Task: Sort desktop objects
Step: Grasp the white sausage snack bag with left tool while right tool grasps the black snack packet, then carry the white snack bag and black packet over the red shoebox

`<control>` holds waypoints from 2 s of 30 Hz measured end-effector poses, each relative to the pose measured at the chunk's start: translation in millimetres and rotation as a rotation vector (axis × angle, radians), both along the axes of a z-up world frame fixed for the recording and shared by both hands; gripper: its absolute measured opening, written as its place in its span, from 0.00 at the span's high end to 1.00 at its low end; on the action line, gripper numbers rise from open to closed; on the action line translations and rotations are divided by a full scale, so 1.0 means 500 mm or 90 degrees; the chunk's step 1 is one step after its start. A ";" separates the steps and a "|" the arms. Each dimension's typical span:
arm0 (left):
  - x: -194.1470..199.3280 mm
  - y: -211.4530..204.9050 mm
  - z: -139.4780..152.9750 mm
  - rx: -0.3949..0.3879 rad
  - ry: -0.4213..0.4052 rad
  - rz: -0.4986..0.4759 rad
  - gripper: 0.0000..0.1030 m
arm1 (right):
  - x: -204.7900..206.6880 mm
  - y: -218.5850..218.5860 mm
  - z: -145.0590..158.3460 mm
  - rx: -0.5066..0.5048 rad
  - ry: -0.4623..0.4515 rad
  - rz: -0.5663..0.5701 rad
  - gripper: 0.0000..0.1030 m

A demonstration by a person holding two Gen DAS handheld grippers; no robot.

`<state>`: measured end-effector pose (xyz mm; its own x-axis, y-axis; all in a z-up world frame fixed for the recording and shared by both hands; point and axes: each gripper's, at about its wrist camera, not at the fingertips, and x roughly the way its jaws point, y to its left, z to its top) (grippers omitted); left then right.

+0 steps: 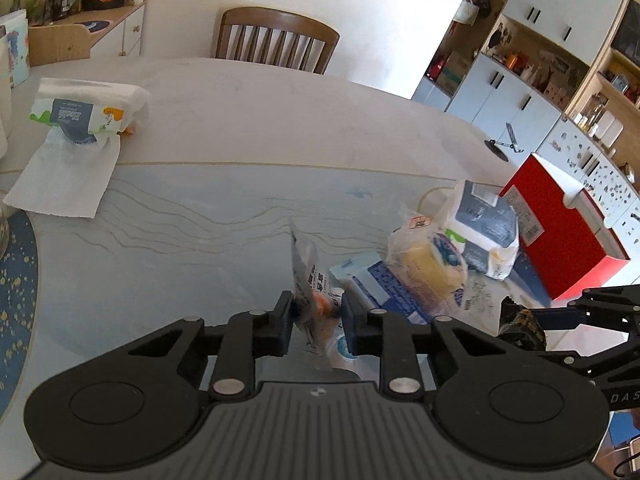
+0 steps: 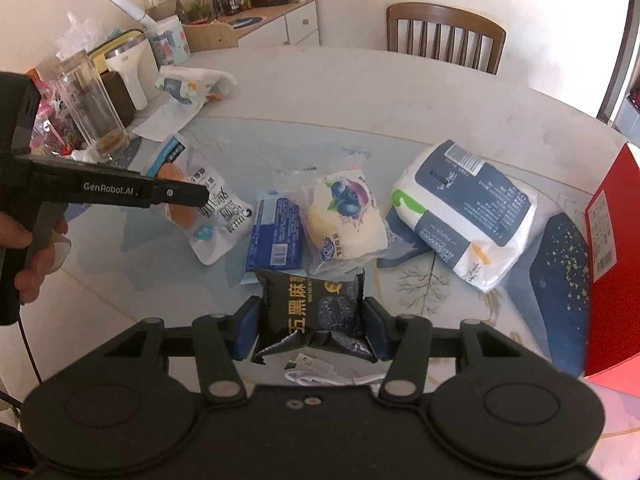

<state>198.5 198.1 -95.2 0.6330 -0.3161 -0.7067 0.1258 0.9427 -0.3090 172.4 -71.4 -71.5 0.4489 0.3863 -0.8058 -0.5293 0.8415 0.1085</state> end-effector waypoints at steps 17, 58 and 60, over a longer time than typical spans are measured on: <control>-0.067 -0.009 0.047 -0.075 -0.008 0.016 0.82 | -0.025 -0.041 0.044 0.019 -0.015 -0.009 0.49; -0.064 -0.403 0.172 -0.103 -0.069 -0.241 0.82 | -0.087 -0.331 0.129 0.032 -0.068 -0.150 0.49; -0.061 -0.423 0.177 -0.103 -0.071 -0.249 0.82 | -0.086 -0.351 0.132 0.033 -0.071 -0.157 0.49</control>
<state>168.1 -13.6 -7.0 0.5137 -0.6484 -0.5618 0.5044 0.7580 -0.4136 129.5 -246.7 -5.7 0.6189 0.2937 -0.7285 -0.3206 0.9411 0.1071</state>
